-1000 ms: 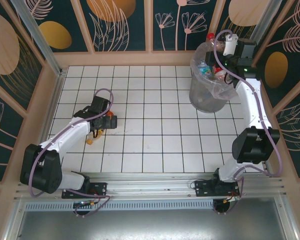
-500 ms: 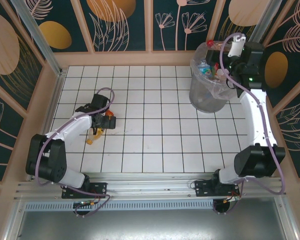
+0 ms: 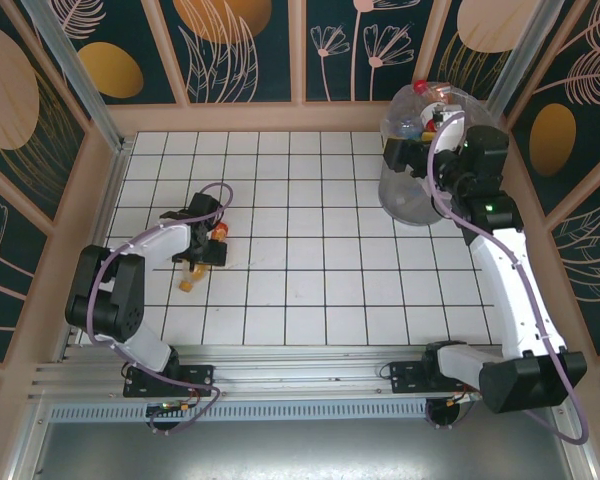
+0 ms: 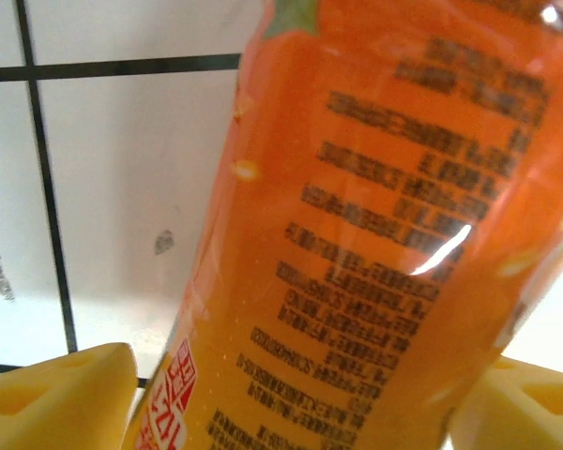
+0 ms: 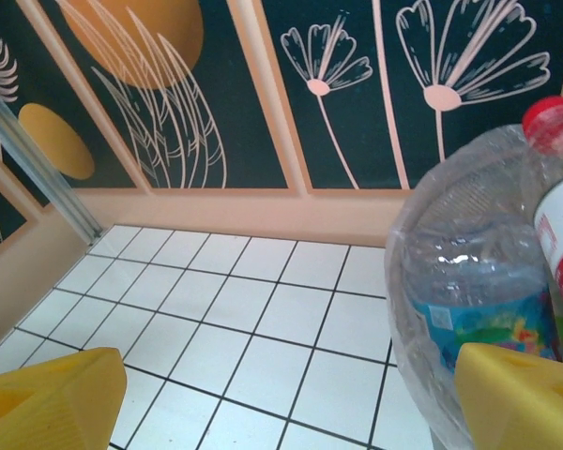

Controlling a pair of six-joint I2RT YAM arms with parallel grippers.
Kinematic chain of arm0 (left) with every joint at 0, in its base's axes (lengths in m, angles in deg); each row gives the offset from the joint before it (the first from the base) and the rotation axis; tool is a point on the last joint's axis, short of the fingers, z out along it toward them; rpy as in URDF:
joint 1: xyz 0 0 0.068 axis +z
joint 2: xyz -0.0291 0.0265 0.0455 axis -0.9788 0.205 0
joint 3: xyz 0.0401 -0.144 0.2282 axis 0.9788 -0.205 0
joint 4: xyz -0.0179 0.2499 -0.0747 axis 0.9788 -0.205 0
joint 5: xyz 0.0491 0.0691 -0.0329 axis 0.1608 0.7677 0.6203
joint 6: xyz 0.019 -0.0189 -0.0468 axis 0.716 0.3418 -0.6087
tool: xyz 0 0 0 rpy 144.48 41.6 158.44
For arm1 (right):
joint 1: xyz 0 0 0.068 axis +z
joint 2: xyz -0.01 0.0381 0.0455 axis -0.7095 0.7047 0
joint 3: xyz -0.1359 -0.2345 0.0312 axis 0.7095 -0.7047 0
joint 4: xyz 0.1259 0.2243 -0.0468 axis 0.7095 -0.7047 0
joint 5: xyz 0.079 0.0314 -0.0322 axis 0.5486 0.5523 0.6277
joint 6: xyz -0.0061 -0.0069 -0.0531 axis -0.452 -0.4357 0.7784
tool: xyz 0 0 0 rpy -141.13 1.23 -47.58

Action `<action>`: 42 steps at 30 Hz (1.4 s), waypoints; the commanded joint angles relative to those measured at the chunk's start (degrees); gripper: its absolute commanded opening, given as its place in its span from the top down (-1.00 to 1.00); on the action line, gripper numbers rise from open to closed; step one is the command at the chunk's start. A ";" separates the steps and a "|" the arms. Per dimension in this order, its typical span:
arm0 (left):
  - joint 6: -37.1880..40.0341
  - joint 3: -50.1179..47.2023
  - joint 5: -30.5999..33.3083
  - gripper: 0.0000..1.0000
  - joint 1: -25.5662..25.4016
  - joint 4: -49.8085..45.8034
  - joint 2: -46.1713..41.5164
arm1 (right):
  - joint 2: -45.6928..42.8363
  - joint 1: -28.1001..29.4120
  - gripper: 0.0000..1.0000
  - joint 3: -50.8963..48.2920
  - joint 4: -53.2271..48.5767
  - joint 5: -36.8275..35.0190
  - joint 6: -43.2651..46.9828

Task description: Put the plastic bottles in the bin

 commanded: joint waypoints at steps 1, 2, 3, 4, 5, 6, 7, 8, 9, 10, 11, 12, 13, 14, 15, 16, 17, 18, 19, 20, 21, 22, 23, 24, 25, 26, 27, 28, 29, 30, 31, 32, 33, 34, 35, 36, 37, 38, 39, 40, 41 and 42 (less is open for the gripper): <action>-0.16 1.20 -3.77 -0.47 0.41 -0.96 1.55 | -1.78 0.02 -0.81 -1.87 2.00 -2.17 -2.55; -0.58 1.20 -4.38 -0.40 0.37 -0.49 1.43 | -2.03 -0.01 -0.81 -2.33 2.08 -2.17 -3.13; -1.09 1.40 -5.07 -0.30 0.35 0.03 0.88 | -2.20 0.03 -0.80 -2.78 2.09 -1.88 -3.99; -1.38 1.61 -6.38 -0.23 0.35 0.67 0.15 | -2.25 0.04 -0.80 -3.15 2.25 -1.46 -4.83; -1.76 1.58 -8.51 -0.22 0.33 1.56 -0.90 | -2.25 0.02 -0.79 -3.63 2.26 -0.62 -5.65; -2.32 1.58 -11.21 -0.19 0.33 2.95 -2.19 | -2.08 0.05 -0.79 -4.18 2.23 0.44 -6.66; -2.85 1.59 -14.01 -0.12 0.38 4.56 -3.34 | -1.99 -0.01 -0.78 -4.62 2.33 1.08 -7.65; -3.52 1.63 -18.38 -0.07 0.24 6.77 -4.58 | -1.99 0.02 -0.77 -5.30 2.60 1.49 -8.99; -4.41 1.62 -21.76 -0.06 0.10 9.01 -5.80 | -1.94 -0.01 -0.77 -5.82 2.78 1.96 -10.28; -5.38 1.59 -24.59 -0.04 -0.15 11.38 -6.84 | -1.88 0.03 -0.76 -6.28 2.99 2.49 -11.54; -6.66 1.58 -28.55 -0.01 -0.56 14.55 -7.93 | -1.88 -0.01 -0.76 -6.92 3.56 3.57 -13.27; -8.06 1.61 -32.36 -0.01 -1.08 17.98 -8.90 | -1.90 -0.02 -0.76 -7.70 4.57 5.30 -15.09; -9.48 1.62 -34.95 -0.02 -1.80 21.08 -9.63 | -1.81 0.12 -0.76 -8.33 5.33 7.02 -16.46; -10.79 1.60 -36.72 -0.03 -2.97 24.14 -10.30 | -1.72 0.08 -0.76 -9.07 6.48 9.11 -18.09; -11.78 1.63 -37.56 -0.03 -4.38 26.92 -10.54 | -1.72 0.15 -0.76 -9.89 8.31 11.38 -20.04; -12.55 2.89 -38.04 -0.04 -5.59 28.83 -10.55 | -1.64 0.16 -0.76 -10.78 10.22 13.74 -21.54; -13.27 4.00 -38.20 -0.04 -6.89 30.64 -10.31 | -1.35 0.21 -0.76 -11.55 12.16 16.71 -23.14; -14.04 4.71 -39.00 -0.04 -7.91 32.79 -9.92 | -1.05 0.53 -0.77 -12.11 14.01 19.13 -24.44; -14.94 5.09 -40.13 -0.04 -8.55 34.84 -9.53 | -0.73 1.06 -0.77 -12.35 14.91 20.47 -25.00; -15.96 5.53 -41.56 -0.05 -9.20 37.15 -9.05 | -0.38 1.97 -0.77 -12.22 15.36 21.46 -25.12; -16.71 6.12 -42.92 -0.05 -9.78 39.01 -8.52 | 0.01 2.92 -0.78 -11.90 15.49 22.10 -24.82; -17.20 6.68 -43.93 -0.05 -10.24 40.32 -8.00 | 0.46 3.65 -0.80 -11.66 15.48 22.59 -24.65; -17.98 7.14 -44.87 -0.05 -10.83 42.10 -7.62 | 1.00 4.67 -0.80 -11.24 15.44 23.10 -24.49; -18.71 7.55 -45.87 -0.06 -11.49 43.75 -7.18 | 1.58 5.57 -0.81 -11.00 15.50 23.44 -24.47; -19.22 7.98 -46.90 -0.06 -11.98 45.19 -6.69 | 2.00 6.49 -0.82 -10.86 15.81 23.51 -24.47; -19.77 8.58 -47.89 -0.07 -12.69 46.41 -6.23 | 2.53 7.46 -0.84 -10.80 16.20 23.41 -24.56; -19.98 9.36 -48.73 -0.08 -13.44 46.99 -5.66 | 3.05 8.36 -0.85 -10.64 16.58 23.32 -24.56; -20.07 10.05 -49.31 -0.09 -14.08 47.34 -4.99 | 3.50 9.04 -0.87 -10.43 16.96 23.43 -24.53; -20.18 10.95 -49.67 -0.09 -14.81 47.41 -4.39 | 4.06 9.97 -0.88 -10.20 17.38 23.49 -24.49; -20.30 11.66 -50.00 -0.10 -15.49 47.47 -3.78 | 4.61 10.78 -0.89 -9.92 17.72 23.58 -24.24; -20.74 12.03 -50.47 -0.10 -15.95 47.93 -3.34 | 5.12 11.51 -0.90 -9.57 17.72 23.58 -23.82; -21.39 12.31 -51.10 -0.10 -16.39 48.93 -2.82 | 5.66 12.31 -0.91 -9.17 17.68 23.58 -23.31; -22.16 12.72 -51.82 -0.10 -16.75 49.68 -2.28 | 6.06 12.88 -0.92 -8.93 17.79 23.51 -22.80; -22.85 13.24 -52.44 -0.11 -17.11 49.95 -1.69 | 6.50 13.47 -0.92 -8.58 17.74 23.36 -22.31; -23.18 13.77 -52.81 -0.11 -17.44 49.75 -1.14 | 6.86 13.92 -0.93 -8.35 17.77 23.30 -22.04; -23.15 14.19 -52.98 -0.11 -17.79 49.59 -0.76 | 7.18 14.34 -0.93 -8.27 17.97 23.23 -21.77; -23.21 14.50 -52.96 -0.12 -18.24 49.60 -0.47 | 7.52 14.68 -0.93 -8.06 18.20 23.20 -21.64; -23.17 14.77 -53.09 -0.12 -18.62 49.52 -0.20 | 7.88 14.91 -0.93 -7.89 18.26 22.99 -21.66; -23.15 15.20 -53.31 -0.12 -18.97 49.35 0.13 | 8.40 15.13 -0.93 -7.53 18.09 22.90 -21.66; -23.19 15.42 -53.55 -0.13 -19.31 49.21 0.41 | 8.84 15.23 -0.91 -7.26 17.91 22.60 -21.58; -23.15 15.72 -53.64 -0.13 -19.62 49.25 0.60 | 9.12 15.44 -0.90 -7.12 17.93 22.09 -21.56; -23.15 15.99 -53.81 -0.13 -20.09 49.25 0.87 | 9.38 15.48 -0.89 -7.07 18.22 21.64 -21.66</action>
